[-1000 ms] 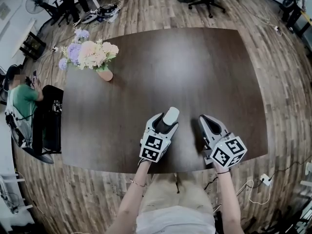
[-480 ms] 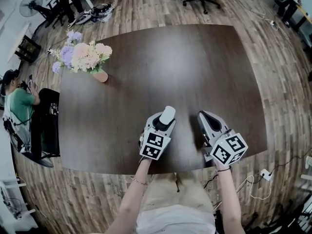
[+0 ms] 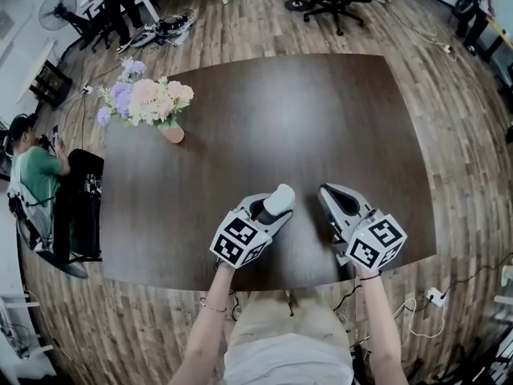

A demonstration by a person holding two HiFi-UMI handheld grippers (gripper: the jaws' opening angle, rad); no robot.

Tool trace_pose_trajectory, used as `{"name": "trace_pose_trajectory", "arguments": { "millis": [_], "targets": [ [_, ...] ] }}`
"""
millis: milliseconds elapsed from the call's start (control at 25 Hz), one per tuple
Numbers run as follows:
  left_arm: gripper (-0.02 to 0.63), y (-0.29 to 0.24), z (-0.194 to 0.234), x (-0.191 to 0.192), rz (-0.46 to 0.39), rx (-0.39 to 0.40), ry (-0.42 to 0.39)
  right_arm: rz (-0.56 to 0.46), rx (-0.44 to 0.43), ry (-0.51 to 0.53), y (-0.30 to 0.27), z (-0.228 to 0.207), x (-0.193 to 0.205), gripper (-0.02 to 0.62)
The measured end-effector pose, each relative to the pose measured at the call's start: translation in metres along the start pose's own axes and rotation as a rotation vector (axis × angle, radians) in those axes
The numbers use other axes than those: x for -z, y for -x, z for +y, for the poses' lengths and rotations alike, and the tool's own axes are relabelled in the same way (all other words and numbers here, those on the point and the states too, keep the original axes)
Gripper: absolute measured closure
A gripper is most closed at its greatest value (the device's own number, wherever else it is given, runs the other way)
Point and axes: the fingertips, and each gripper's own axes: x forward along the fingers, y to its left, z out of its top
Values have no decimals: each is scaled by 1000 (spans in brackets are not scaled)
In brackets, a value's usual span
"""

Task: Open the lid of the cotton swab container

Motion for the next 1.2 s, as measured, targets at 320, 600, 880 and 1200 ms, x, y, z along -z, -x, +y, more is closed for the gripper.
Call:
{"name": "trace_pose_trajectory", "arguments": {
  "millis": [320, 600, 880, 1200],
  "targets": [
    [393, 33, -30, -41, -20, 124, 18, -43, -184, 20, -4, 31, -41, 574],
    [394, 60, -52, -71, -18, 228, -20, -19, -447, 11, -1, 68, -76, 572],
    [394, 77, -72, -99, -33, 318, -57, 92, -655, 39, 7, 104, -92, 473],
    [394, 81, -95, -104, -2, 412, -93, 292, -799, 132, 11, 133, -79, 334]
  ]
}}
